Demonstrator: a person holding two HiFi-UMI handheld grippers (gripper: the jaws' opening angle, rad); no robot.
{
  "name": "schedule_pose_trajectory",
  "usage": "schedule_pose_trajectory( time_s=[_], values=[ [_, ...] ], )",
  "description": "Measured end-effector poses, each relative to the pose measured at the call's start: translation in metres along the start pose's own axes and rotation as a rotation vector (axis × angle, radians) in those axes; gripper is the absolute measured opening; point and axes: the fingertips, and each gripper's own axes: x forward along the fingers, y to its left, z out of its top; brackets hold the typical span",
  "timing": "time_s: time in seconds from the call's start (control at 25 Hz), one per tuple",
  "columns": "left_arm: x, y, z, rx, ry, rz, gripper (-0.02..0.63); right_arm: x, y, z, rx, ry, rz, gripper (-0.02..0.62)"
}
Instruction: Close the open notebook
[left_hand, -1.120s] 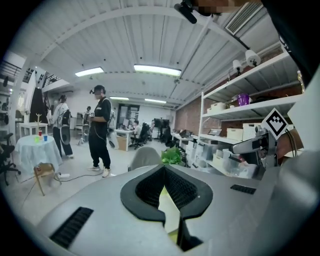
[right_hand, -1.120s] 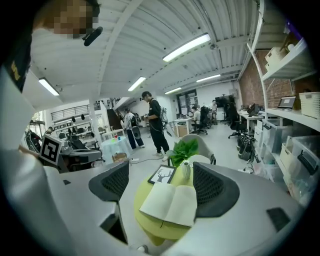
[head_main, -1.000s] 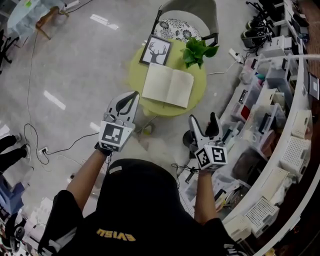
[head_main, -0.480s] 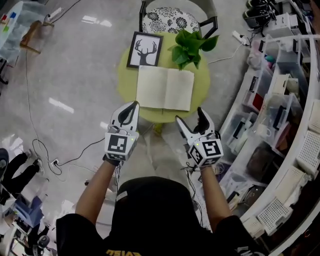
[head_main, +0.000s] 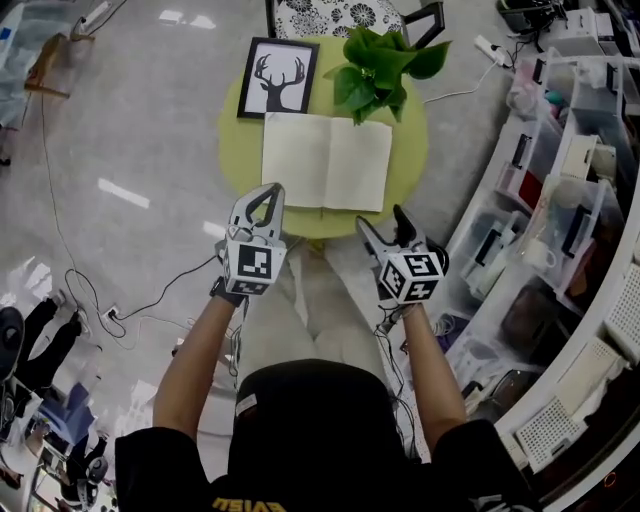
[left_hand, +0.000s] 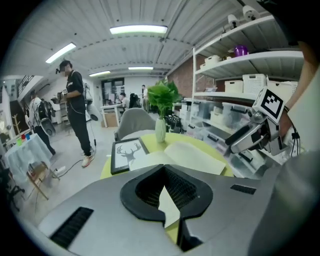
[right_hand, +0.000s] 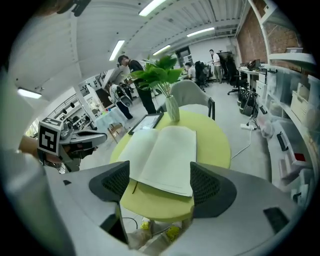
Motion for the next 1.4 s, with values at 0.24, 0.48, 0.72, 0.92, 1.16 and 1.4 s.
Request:
schedule_pose_trajectory(
  time_s=[0.24,0.48,0.72,0.92,1.16,1.4],
  values=[
    [0.021,-0.007,-0.037,0.130,0.095,0.013,0.017,0.031,-0.029,-0.026,0.060,0.038,-0.004,0.367],
    [0.034,-0.017,-0.058,0.202,0.146,0.000,0.018,0.049,-0.046,-0.056,0.146,0.092,-0.006,0.354],
    [0.041,-0.027,-0.072,0.257,0.187,-0.024,0.018,0.056,-0.042,-0.064,0.207,0.099,0.009,0.313],
    [0.045,-0.035,-0.078,0.310,0.208,-0.040,0.018,0.053,-0.049,-0.062,0.303,0.070,0.026,0.295],
    [0.050,-0.042,-0.093,0.360,0.266,-0.076,0.018,0.052,-0.048,-0.061,0.333,0.072,0.079,0.283],
    [0.055,-0.046,-0.100,0.366,0.291,-0.088,0.018,0.051,-0.047,-0.060,0.354,0.068,0.114,0.282]
  ],
)
